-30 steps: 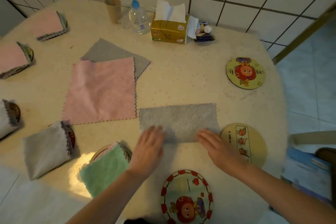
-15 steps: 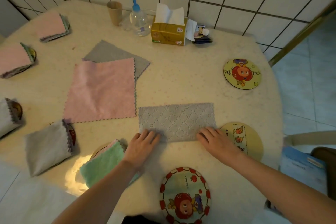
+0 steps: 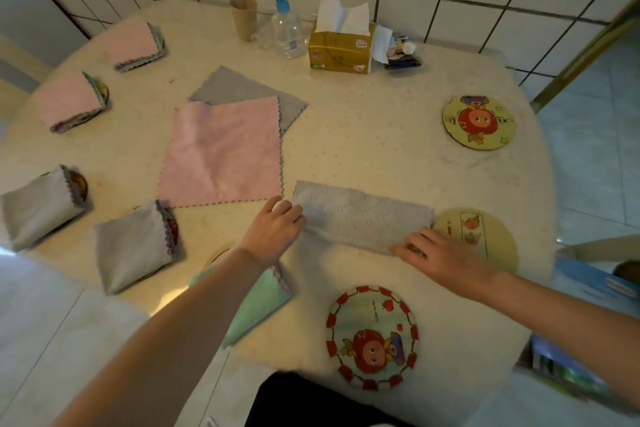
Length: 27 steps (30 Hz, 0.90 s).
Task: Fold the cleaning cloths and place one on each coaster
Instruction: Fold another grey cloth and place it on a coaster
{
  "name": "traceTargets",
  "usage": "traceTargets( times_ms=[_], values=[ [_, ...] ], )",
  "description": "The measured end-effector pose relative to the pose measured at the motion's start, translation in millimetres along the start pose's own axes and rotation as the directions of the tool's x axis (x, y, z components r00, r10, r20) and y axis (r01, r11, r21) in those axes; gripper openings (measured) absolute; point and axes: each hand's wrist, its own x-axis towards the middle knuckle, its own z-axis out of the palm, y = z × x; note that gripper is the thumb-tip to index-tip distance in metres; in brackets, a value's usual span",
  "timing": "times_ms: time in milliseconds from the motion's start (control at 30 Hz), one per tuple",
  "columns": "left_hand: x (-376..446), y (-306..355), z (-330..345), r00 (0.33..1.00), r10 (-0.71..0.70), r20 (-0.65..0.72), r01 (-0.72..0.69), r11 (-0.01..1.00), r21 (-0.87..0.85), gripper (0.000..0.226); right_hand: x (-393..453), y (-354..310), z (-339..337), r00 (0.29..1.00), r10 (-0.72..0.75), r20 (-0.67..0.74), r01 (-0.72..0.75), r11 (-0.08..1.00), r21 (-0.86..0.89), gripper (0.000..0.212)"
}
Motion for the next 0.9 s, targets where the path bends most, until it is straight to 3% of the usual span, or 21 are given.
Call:
traceTargets(
  times_ms=[133, 300, 467, 567, 700, 767, 900],
  values=[
    [-25, 50, 4, 0.973, -0.141, 0.185, 0.159, 0.983, -0.086, 0.052, -27, -50, 6, 0.997, -0.067, 0.041, 0.063, 0.993, 0.103, 0.082],
    [-45, 131, 2, 0.986, 0.007, 0.166, 0.063, 0.907, -0.417, 0.065, -42, -97, 13, 0.999, -0.033, 0.036, 0.022, 0.961, 0.275, 0.087],
    [-52, 179, 11, 0.977, -0.071, 0.203, 0.156, 0.886, -0.437, 0.069, -59, -108, 7, 0.996, -0.081, 0.033, 0.064, 0.934, 0.351, 0.054],
    [-52, 186, 13, 0.976, -0.113, 0.188, 0.183, 0.895, -0.408, 0.058, -53, -91, 10, 0.993, -0.111, 0.034, 0.095, 0.948, 0.304, 0.043],
    [-51, 194, 10, 0.976, -0.117, 0.185, 0.178, 0.917, -0.357, 0.056, -28, -46, 19, 0.988, -0.072, 0.135, 0.05, 0.986, 0.162, 0.076],
    [-51, 201, 11, 0.977, -0.119, 0.179, 0.175, 0.922, -0.346, 0.055, -18, -26, 25, 0.963, -0.164, 0.215, 0.148, 0.985, 0.089, 0.09],
    [-47, 207, 9, 0.952, -0.115, 0.284, 0.216, 0.909, -0.357, 0.061, -9, 2, 25, 0.889, -0.315, 0.332, 0.329, 0.944, 0.016, 0.096]
  ],
)
